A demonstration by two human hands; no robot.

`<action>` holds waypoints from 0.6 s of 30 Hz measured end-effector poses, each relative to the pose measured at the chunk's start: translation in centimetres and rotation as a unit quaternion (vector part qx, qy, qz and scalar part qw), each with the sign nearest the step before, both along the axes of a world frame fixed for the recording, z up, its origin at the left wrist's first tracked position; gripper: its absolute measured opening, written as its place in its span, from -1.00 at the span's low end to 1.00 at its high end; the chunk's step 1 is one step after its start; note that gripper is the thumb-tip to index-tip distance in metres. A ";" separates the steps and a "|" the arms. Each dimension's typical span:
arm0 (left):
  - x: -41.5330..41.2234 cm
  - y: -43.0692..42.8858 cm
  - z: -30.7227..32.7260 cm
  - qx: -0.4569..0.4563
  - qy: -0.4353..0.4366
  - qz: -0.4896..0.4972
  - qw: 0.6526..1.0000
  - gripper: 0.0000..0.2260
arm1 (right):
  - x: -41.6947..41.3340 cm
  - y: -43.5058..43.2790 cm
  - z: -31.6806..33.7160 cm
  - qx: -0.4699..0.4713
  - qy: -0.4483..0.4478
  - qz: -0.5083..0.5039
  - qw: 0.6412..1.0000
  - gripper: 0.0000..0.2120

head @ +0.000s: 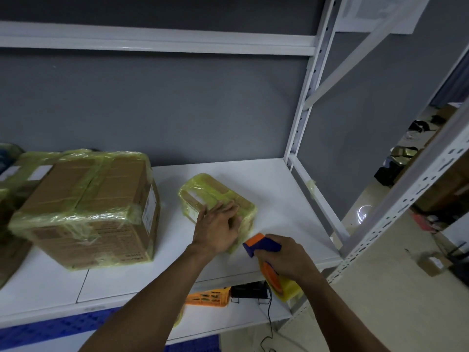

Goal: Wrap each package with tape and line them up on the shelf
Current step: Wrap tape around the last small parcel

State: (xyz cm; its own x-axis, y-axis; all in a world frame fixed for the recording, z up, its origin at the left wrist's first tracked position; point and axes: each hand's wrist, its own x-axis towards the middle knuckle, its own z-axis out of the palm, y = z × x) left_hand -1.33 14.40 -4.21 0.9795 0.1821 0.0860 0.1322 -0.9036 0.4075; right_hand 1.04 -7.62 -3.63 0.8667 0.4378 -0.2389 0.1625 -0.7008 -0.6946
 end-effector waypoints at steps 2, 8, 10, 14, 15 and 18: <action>-0.5 0.2 -0.1 0.005 -0.004 -0.002 1.000 -0.42 | -0.2 -0.5 -0.5 0.016 -0.004 -0.013 1.000 -0.83; -2.4 0.0 -0.8 0.049 -0.027 0.058 0.997 -0.41 | 0.0 -1.6 -1.0 0.052 0.031 -0.118 0.991 -0.36; -3.1 -0.1 -1.2 0.040 -0.020 0.067 0.997 -0.42 | -0.3 -1.6 -1.2 0.085 0.010 -0.135 0.987 -0.52; -4.7 -0.1 -1.4 0.031 -0.061 0.075 0.995 -0.41 | -1.2 -1.0 -2.2 0.166 0.000 -0.146 0.975 -0.69; -5.2 -0.1 -1.5 0.021 -0.077 0.080 0.994 -0.41 | -1.4 -0.9 -2.2 0.172 0.002 -0.143 0.975 -0.69; -6.2 0.1 -1.8 -0.025 -0.103 0.104 0.989 -0.49 | -1.2 -0.6 -2.1 0.146 0.031 -0.142 0.979 -0.62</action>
State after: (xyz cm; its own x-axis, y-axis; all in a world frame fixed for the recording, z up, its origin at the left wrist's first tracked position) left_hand -7.53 14.51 -5.99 0.8831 0.3861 0.2664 0.2215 -0.8438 0.4888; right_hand -0.18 -8.24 -5.77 0.9514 0.2383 -0.1953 -0.0587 -0.4820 -0.8742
